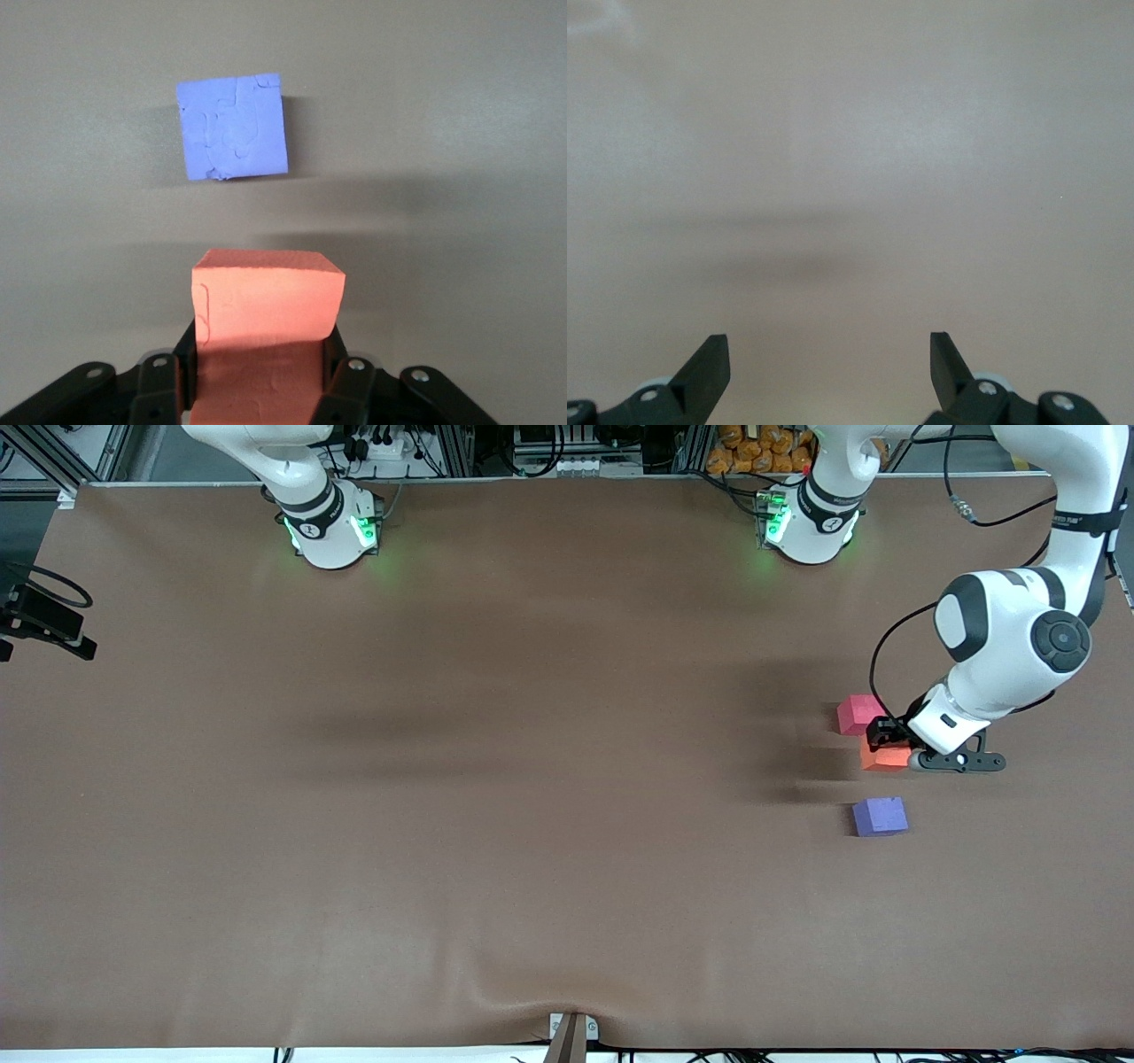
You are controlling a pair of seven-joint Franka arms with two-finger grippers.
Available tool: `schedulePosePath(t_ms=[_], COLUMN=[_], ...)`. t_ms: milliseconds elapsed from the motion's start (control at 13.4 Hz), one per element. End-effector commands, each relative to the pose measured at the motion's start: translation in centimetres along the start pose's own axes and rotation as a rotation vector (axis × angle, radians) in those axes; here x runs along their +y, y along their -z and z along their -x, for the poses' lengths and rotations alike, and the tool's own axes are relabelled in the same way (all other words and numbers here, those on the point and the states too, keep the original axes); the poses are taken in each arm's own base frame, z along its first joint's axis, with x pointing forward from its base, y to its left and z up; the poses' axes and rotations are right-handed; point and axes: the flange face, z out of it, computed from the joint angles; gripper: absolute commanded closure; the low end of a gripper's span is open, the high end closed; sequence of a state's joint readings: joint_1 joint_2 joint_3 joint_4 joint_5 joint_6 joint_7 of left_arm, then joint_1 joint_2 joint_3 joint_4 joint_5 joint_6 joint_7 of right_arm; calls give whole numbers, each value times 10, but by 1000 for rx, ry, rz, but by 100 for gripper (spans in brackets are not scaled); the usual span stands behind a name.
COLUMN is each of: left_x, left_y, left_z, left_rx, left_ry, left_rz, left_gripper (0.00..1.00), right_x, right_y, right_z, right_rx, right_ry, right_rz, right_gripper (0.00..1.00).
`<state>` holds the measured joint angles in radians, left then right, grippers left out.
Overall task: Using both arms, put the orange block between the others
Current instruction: 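Lower the orange cube between the pink and purple cubes, open the left gripper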
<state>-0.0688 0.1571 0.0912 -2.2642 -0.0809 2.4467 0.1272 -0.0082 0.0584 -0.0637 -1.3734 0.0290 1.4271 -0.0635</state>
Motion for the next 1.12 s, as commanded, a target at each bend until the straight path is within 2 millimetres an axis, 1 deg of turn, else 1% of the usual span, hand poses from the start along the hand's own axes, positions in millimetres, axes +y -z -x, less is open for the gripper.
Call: schedulePosePath(t_ms=[0,75,149,298,373,596,671,894,969,1043], left_x=[-8,-18,-21,-30,-31,-30,-26,-20,-15,-16], left_y=[-15,-25,-33,-41,-45,-54,-61,-68,-74,-75], left_z=[-2,-2,-3,-2,-2,-3,-3,-3,-2,-3], left_rx=[32,39,40,45,43,45,45,47,41,47], left_ry=[-32,-18,-32,-14,-11,3,7,22,21,21], left_rz=[-21,-26,-29,-29,-30,-21,-14,4,10,8], left_gripper=[79,79,79,78,78,78,78,78,78,78], right_x=[2,2,4,10,10,13,14,12,12,12], right_y=[6,7,6,6,6,5,6,5,5,5], right_z=[7,6,6,8,8,10,10,10,10,10], right_rx=[14,16,14,10,6,-5,-5,-8,-8,-8], right_ry=[-18,-19,-22,-33,-33,-38,-40,-37,-37,-37], right_rz=[-5,-3,-3,-8,-7,-5,-3,-2,-2,-2], right_gripper=[0,0,0,0,0,0,0,0,0,0])
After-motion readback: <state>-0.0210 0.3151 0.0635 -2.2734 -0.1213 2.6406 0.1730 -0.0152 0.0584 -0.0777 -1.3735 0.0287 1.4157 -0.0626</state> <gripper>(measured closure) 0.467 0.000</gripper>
